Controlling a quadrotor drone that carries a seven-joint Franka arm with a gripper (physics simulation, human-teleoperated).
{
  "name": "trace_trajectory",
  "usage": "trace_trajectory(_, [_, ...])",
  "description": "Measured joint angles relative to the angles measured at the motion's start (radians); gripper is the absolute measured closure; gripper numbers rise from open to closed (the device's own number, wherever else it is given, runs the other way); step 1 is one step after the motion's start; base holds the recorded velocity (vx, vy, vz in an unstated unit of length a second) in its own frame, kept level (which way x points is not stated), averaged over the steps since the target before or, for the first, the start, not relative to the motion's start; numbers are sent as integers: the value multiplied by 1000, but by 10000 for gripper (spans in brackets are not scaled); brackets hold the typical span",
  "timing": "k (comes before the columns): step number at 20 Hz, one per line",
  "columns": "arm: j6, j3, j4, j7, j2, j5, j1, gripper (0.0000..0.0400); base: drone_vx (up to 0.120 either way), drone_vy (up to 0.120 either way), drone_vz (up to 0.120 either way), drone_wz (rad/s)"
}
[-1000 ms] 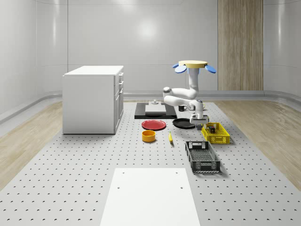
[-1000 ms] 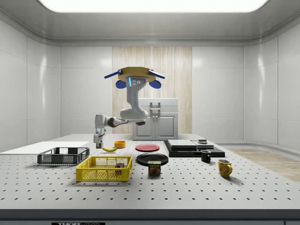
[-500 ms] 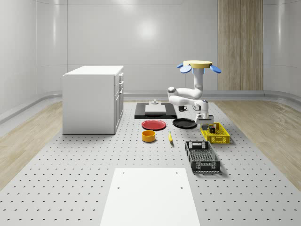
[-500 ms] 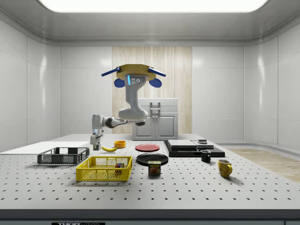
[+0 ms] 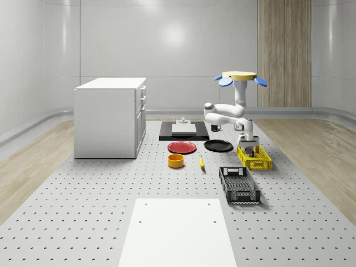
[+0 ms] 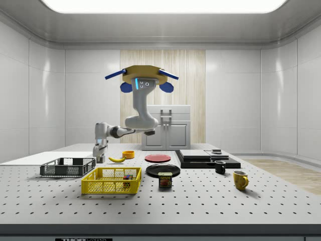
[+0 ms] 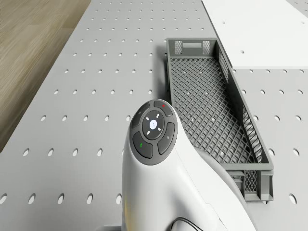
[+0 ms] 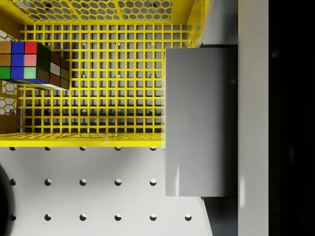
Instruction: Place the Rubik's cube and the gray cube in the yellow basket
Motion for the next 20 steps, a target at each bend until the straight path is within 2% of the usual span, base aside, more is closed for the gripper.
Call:
trace_trajectory(5, [1,0,0,0,-1,0,0,150,-104,120,0,0])
trace_trajectory(13, [2,0,0,1,-2,1,-1,150,-5,120,0,0])
trace_trajectory(20, [25,-55,16,0,-4,-51,-10,150,0,11,0,0])
